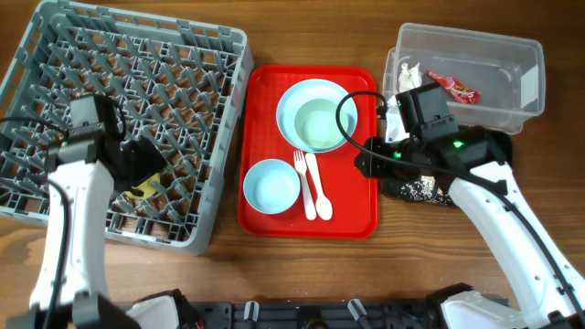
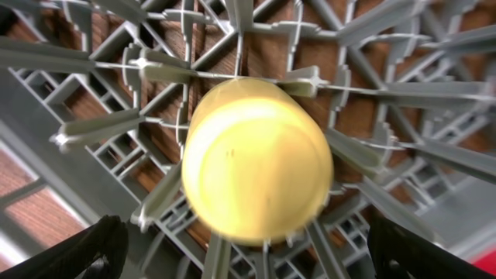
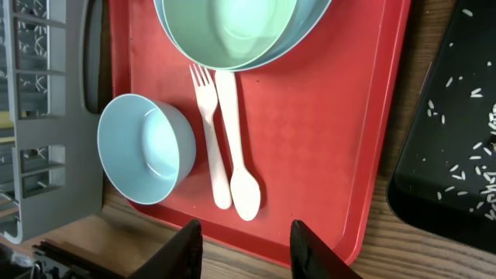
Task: Sort waste into correct bins and load items into the dishwasher rack
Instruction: 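Release the yellow cup in the rack and lift the left gripper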
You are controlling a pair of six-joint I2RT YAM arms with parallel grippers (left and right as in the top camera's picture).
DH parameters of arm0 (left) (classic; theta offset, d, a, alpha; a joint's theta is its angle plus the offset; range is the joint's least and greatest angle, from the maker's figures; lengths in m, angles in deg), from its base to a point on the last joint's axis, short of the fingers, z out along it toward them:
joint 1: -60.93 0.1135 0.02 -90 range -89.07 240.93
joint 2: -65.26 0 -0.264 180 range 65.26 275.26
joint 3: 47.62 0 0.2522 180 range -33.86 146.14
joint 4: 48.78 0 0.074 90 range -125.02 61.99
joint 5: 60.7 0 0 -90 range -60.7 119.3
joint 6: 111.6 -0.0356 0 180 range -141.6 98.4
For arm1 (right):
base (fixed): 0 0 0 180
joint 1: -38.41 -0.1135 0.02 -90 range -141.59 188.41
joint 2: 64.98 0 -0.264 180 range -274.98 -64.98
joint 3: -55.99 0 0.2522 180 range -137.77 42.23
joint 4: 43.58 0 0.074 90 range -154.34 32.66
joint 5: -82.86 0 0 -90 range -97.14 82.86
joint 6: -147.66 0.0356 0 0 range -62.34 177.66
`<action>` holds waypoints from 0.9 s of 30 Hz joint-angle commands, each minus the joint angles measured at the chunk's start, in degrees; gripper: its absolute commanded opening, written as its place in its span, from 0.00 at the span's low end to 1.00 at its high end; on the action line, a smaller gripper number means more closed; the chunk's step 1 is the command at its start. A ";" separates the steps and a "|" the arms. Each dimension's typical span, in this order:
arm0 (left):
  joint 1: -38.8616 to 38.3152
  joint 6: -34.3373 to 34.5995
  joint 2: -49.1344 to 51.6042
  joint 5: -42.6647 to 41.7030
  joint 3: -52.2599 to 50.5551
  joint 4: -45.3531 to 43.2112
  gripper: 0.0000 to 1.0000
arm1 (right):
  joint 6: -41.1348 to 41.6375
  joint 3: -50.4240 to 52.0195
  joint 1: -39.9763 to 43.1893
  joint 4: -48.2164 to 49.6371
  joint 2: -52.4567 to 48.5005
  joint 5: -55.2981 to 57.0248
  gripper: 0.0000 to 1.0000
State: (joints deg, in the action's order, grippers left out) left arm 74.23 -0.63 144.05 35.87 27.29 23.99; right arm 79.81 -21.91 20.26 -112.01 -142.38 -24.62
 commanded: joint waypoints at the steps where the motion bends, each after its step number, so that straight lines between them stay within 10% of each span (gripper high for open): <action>1: -1.33 2.01 -5.97 -7.72 1.55 1.66 1.00 | -1.03 -1.20 0.17 -0.07 0.79 1.22 0.38; 6: -5.27 1.88 -6.62 -12.52 1.07 6.99 0.92 | -1.07 -1.20 0.17 -0.07 0.79 1.22 0.38; 14: -10.78 1.81 -6.29 -12.52 -5.46 6.75 0.27 | -1.11 -1.20 0.17 -0.04 0.79 1.22 0.38; 27: -13.20 2.01 -5.25 -12.35 -11.39 4.74 0.04 | -1.14 -1.20 0.17 -0.02 0.79 1.22 0.38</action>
State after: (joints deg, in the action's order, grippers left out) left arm 61.29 1.42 138.04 23.83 16.77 28.82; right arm 79.81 -21.91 20.23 -112.03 -142.38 -24.60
